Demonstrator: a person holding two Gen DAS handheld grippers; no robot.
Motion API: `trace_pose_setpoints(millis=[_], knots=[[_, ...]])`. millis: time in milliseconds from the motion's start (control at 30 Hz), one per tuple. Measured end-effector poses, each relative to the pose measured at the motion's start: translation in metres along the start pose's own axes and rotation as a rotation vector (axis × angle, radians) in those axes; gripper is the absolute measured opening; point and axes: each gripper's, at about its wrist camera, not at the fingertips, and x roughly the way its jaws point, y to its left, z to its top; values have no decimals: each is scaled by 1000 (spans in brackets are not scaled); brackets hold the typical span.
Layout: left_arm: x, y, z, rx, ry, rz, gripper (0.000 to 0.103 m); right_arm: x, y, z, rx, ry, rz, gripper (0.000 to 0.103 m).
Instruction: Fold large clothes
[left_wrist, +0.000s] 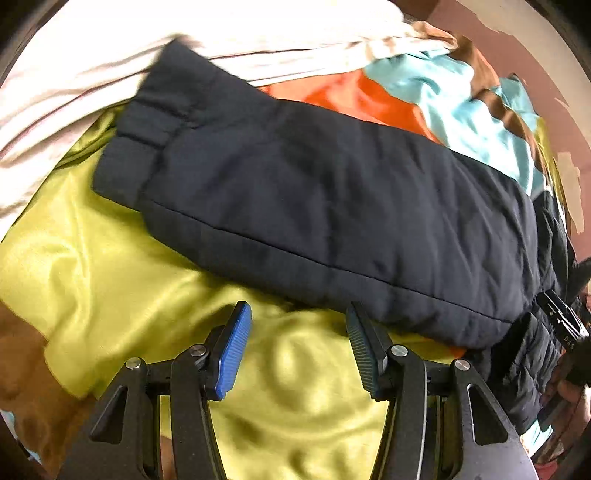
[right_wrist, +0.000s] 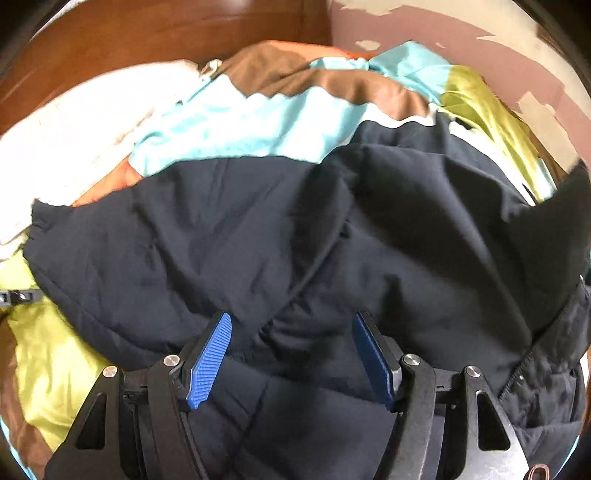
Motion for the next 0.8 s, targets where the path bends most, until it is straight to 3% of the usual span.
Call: trace_pose_setpoints(millis=[100, 233, 433, 567, 667, 800], knots=[[10, 21, 3, -45, 9, -20, 47, 16, 8, 6, -41, 35, -45, 65], [11, 56, 11, -150, 8, -104, 47, 42, 14, 9, -55, 96, -91, 69], [1, 98, 21, -391, -23, -316, 47, 61, 20, 13, -44, 132, -128, 74], [-15, 114, 23, -472, -56, -454, 50, 63, 22, 13, -45, 132, -127, 77], [-7, 119, 26, -475, -50, -427, 55, 64, 23, 14, -45, 129, -126, 78], [16, 126, 39, -561, -58, -438, 55, 68, 23, 14, -38, 124, -122, 80]])
